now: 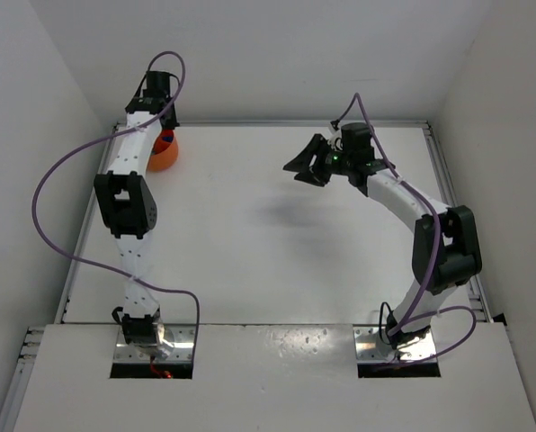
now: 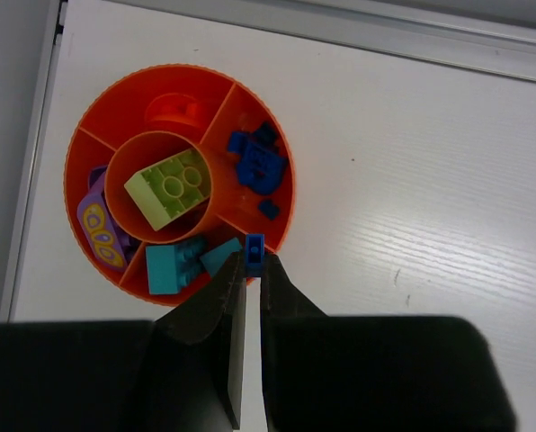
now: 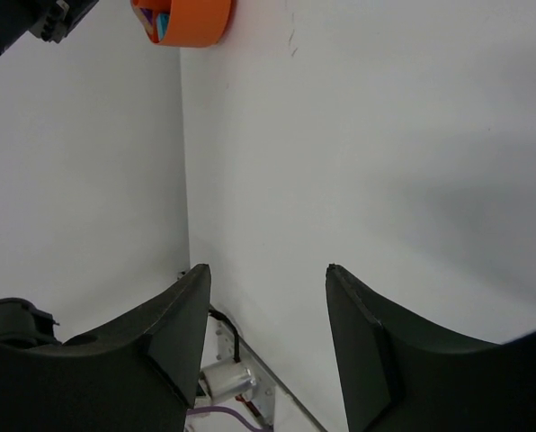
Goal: Sort the legos into containers by color
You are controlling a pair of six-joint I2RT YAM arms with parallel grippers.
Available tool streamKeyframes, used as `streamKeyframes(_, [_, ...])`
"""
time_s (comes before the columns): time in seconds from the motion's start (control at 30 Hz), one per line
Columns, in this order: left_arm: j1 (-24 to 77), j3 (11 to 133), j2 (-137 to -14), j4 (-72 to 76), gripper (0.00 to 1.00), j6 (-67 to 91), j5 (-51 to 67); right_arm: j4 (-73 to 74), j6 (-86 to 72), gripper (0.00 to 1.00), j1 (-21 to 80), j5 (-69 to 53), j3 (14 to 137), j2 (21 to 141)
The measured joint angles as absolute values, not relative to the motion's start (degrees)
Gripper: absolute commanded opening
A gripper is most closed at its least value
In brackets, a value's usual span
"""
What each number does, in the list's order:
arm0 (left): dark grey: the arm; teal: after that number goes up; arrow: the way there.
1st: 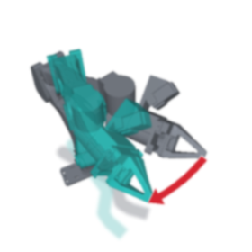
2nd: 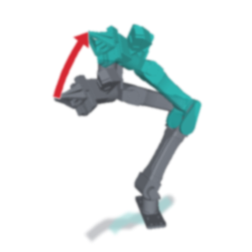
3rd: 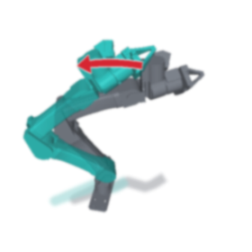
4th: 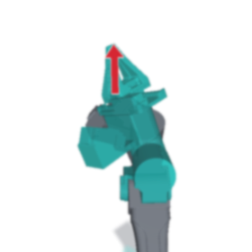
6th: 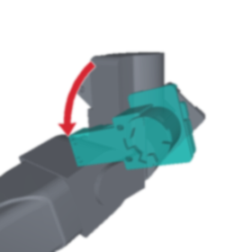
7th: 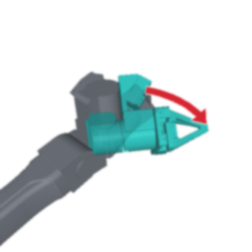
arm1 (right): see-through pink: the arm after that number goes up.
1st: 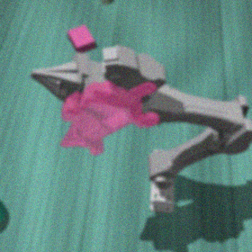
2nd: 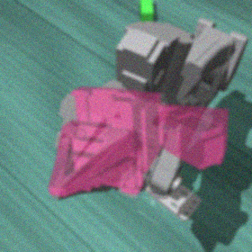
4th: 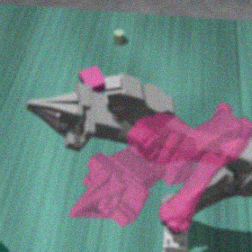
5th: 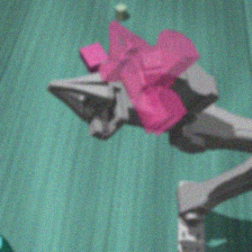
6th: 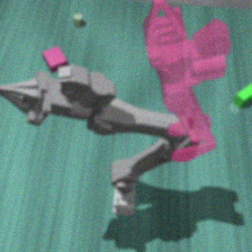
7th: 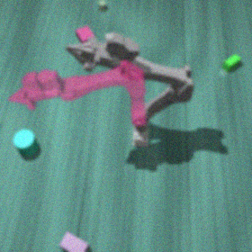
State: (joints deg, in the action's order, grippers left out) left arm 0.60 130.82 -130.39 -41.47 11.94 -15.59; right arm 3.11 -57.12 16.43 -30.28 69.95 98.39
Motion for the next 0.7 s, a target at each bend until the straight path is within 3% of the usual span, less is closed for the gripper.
streamKeyframes(0.7, [-2.6, 131.9, -134.9, -38.4, 0.07, 11.6, -13.4, 2.6, -57.2, 0.54, 15.8, -31.7, 69.9, 101.0])
